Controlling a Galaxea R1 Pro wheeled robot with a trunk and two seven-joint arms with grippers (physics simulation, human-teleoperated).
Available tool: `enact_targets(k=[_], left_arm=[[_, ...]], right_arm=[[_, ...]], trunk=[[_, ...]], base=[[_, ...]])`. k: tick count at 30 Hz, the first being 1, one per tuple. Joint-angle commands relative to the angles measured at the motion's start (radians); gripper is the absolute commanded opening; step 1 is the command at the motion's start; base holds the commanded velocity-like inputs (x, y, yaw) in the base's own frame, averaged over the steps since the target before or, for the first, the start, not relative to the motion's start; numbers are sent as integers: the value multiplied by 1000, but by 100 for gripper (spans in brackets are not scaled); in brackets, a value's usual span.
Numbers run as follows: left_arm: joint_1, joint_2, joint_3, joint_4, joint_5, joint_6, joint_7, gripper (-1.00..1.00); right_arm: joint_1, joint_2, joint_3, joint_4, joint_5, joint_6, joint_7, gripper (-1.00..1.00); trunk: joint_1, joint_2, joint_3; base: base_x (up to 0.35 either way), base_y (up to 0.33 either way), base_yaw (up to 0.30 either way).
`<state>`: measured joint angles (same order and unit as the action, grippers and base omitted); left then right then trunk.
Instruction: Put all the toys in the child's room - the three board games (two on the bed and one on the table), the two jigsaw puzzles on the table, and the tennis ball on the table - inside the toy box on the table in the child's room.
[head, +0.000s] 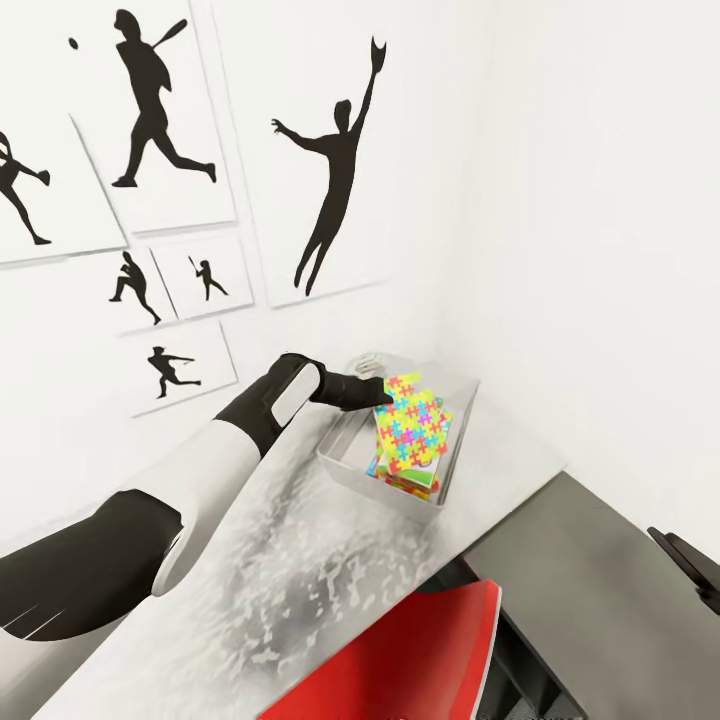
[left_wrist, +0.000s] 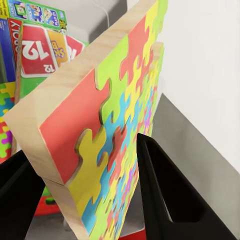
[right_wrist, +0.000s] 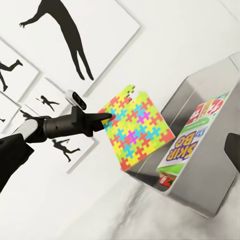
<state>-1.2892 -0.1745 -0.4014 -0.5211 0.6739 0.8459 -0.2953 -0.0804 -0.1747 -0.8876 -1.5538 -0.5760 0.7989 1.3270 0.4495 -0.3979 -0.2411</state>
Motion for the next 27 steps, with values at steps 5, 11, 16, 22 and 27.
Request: enact_targets(k=[5,11,16,22,27], left_arm=[[-1,0,0,-2,-7,-1,-5,-100],[-1,0,-1,-2,-7,-17,-5,-100],[-1,0,-2,-3,-7,-30,-5,-100],[-1,0,-36,-9,-7,-41,-5,-100],[-1,0,-42,-21,-7,-42,-5,-100]], right_arm=[[-1,0,-1,0,-3,8,1,100],[-1,0,-1,0,-3,8,1,100],[-1,0,-1,0,-3,8,1,100],[-1,3,-9,0,-3,0,3,100],[-1,4,-20,2,-4,-22,3,100]], trunk=[[1,-2,-10],[1,-2,-20],[1,-2,-28],[1,-2,-31],[1,-2,-31]], base=[[0,0,0],[0,0,0],[0,0,0],[0,0,0],[0,0,0]])
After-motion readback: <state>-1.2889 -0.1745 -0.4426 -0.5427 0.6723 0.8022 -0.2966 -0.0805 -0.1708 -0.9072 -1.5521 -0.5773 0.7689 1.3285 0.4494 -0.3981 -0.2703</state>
